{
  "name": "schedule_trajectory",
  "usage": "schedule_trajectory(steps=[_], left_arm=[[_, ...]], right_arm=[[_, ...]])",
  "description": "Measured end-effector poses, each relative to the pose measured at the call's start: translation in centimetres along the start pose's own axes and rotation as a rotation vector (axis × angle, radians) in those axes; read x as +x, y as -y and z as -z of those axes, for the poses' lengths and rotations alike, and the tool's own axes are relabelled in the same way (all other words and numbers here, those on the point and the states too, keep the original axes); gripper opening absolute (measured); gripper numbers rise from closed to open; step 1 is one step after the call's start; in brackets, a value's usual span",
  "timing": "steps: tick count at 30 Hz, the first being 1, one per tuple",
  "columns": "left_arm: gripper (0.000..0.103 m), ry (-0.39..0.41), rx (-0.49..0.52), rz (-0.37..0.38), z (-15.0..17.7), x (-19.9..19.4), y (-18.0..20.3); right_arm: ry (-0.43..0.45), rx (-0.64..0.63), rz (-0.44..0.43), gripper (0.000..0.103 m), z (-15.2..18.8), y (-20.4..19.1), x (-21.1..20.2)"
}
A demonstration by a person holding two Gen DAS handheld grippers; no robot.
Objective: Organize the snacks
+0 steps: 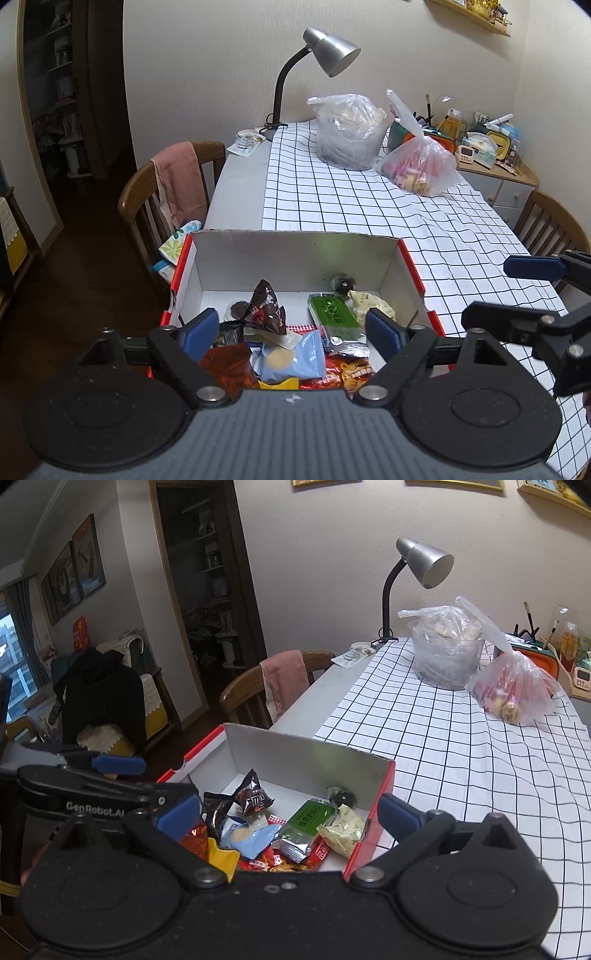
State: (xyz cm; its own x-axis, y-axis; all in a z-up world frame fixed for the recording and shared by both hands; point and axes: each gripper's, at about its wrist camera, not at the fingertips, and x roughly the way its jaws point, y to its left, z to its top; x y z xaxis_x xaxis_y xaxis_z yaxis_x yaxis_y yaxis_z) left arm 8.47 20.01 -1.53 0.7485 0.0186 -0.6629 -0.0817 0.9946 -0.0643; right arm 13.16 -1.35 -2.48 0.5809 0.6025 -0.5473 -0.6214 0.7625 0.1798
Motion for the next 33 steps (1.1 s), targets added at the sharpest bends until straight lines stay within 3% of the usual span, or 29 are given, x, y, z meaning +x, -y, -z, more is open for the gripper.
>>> schedule_trajectory(steps=[4, 17, 33], left_arm=[[0.098, -0.003, -0.013, 0.014, 0.1, -0.6, 0.2], [0.098, -0.008, 0.005, 0.008, -0.5, -2.9, 1.7], [0.098, -0.024, -0.013, -0.001, -0.2, -3.0, 1.9]], right_arm=[[0.014, 0.037, 0.001, 0.103, 0.1, 0.3, -0.8], [0.005, 0.085, 0.039, 0.103, 0.3, 0.4, -2.0], [-0.006, 0.122, 0.056, 0.103, 1.0, 0.9, -2.4]])
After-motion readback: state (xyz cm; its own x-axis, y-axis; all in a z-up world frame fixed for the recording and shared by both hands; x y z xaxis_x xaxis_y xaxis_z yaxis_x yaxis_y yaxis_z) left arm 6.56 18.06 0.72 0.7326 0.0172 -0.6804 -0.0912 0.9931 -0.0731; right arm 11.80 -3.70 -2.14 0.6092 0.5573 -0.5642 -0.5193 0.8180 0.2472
